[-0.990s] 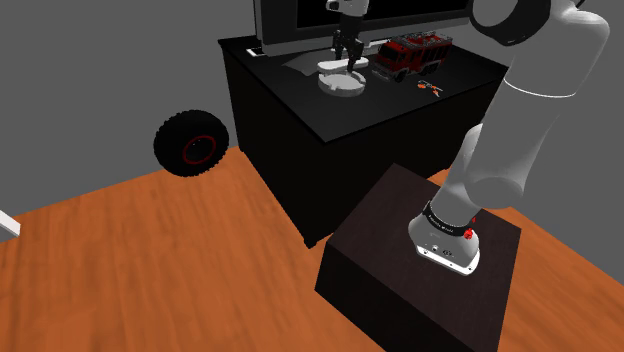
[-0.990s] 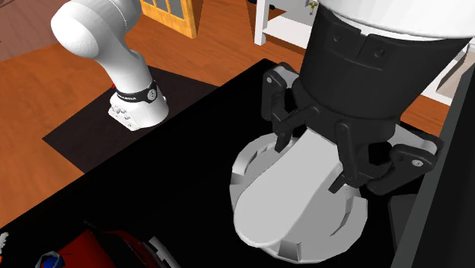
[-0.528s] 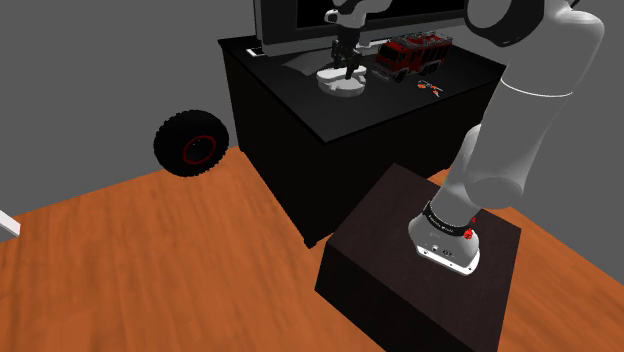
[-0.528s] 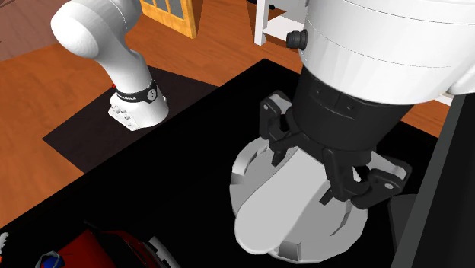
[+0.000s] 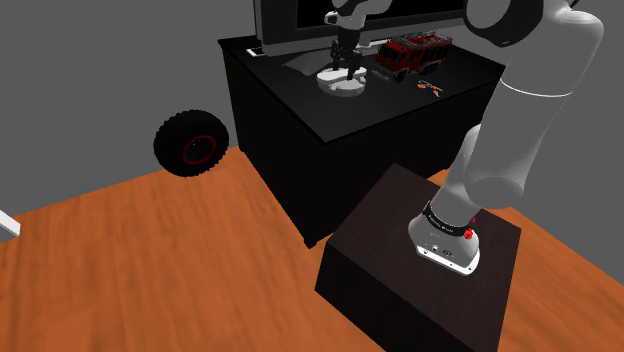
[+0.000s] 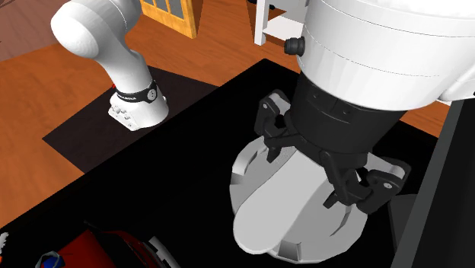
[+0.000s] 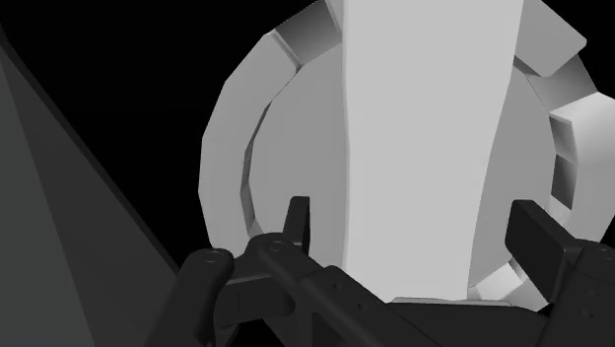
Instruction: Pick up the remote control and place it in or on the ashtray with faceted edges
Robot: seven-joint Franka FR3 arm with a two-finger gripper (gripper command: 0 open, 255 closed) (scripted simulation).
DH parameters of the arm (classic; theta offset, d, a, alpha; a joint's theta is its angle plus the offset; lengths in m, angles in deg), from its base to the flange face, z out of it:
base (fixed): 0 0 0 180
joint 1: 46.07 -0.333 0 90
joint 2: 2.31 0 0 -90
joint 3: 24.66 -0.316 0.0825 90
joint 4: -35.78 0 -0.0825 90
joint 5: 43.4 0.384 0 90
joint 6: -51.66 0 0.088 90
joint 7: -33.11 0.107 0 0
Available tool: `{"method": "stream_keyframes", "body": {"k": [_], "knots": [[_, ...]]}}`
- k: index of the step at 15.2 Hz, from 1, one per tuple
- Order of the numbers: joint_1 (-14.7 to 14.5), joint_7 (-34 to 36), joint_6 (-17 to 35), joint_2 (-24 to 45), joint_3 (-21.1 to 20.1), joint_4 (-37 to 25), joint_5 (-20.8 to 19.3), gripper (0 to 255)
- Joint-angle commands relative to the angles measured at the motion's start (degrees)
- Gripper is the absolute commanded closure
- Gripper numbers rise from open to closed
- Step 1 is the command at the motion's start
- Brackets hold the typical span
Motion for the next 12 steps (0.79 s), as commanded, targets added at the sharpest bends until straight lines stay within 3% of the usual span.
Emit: {"method": "stream_keyframes", "body": {"k": [1, 4, 8, 12], "knots": [[0.0, 0.0, 0.0, 0.0, 0.0, 0.0, 0.0, 0], [0.0, 0.0, 0.0, 0.0, 0.0, 0.0, 0.0, 0], [0.0, 0.7, -7.0, -1.1, 0.2, -6.1, -1.0, 0], [0.0, 0.7, -7.0, -1.1, 0.2, -6.1, -1.0, 0]]}}
